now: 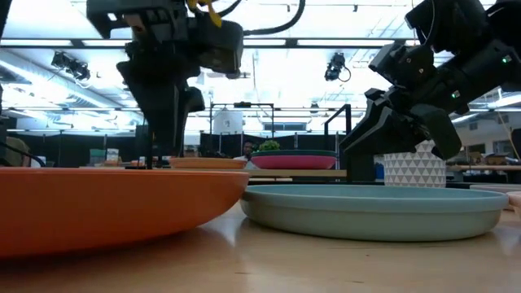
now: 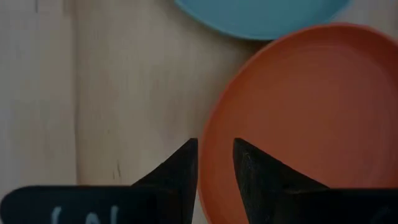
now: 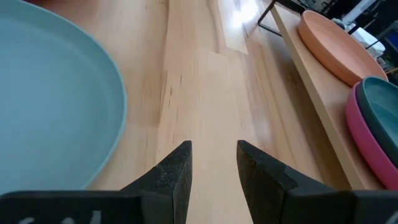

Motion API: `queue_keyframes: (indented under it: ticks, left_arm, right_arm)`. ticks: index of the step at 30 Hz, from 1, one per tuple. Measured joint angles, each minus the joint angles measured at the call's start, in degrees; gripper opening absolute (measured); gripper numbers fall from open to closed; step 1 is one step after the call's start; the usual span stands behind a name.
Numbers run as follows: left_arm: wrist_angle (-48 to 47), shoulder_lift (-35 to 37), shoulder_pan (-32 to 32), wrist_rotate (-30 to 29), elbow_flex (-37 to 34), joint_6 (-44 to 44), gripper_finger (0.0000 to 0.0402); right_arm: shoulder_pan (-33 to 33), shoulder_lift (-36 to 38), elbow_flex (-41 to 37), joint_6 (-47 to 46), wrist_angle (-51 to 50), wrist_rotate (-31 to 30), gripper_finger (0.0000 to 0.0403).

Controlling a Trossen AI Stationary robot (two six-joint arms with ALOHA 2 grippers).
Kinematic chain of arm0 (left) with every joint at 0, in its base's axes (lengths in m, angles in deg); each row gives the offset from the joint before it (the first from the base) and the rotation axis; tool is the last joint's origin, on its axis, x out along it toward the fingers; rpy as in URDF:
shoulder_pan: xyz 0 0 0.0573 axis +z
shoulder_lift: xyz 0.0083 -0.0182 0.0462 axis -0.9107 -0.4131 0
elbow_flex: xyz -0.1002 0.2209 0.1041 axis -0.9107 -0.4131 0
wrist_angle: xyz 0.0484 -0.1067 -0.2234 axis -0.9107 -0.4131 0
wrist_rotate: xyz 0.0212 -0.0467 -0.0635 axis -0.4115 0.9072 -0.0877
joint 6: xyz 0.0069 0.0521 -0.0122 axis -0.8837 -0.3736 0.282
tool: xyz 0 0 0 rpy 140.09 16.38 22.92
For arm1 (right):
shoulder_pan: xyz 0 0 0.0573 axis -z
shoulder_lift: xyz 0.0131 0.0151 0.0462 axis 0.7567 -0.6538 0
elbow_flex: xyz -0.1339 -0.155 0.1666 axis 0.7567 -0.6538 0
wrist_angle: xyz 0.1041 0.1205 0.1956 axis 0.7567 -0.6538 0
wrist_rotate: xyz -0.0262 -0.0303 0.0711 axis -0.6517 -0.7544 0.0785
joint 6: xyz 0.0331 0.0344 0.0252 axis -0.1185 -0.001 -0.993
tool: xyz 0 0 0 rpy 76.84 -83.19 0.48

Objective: Place and stack plates onto a shelf
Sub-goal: Stack the orange plate on top of the dark green plate on the shelf

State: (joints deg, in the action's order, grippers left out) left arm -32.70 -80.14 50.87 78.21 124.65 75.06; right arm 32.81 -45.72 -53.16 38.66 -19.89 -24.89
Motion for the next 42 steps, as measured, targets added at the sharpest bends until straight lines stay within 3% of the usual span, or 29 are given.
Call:
queue_keyframes:
  ticks: [8,13,17,24,34,42]
  left_arm:
    - [-0.4,-5.1,0.2,-0.2,0.0,-3.5,0.0144]
    - [-0.8,-6.5,0.5,0.2,0.0,-5.7,0.0141]
    - [-0.7,-6.5,1.2,0.2,0.0,-5.4,0.0115]
    - [-0.7,-6.1,1.9,1.0,0.1,-7.5,0.0016]
    - [-4.7,-0.7,6.2,2.1,3.1,-10.6,0.0013]
    - [-7.8,2.0,14.9,0.2,4.2,-14.7,0.0013]
  right_arm:
    - [0.0,0.0,0.0,0.2,-0.1,0.1,0.0132]
    - [0.0,0.0,0.0,0.2,0.0,0.1,0.0132]
    - [0.0,0.0,0.0,0.2,0.0,0.1,0.0132]
    - [0.0,0.0,0.0,0.2,0.0,0.1,0.0132]
    - [0.0,0.0,0.0,-0.1,-0.1,0.1,0.0132]
    - [0.0,0.0,0.0,-1.1,-0.7,0.0,0.0132]
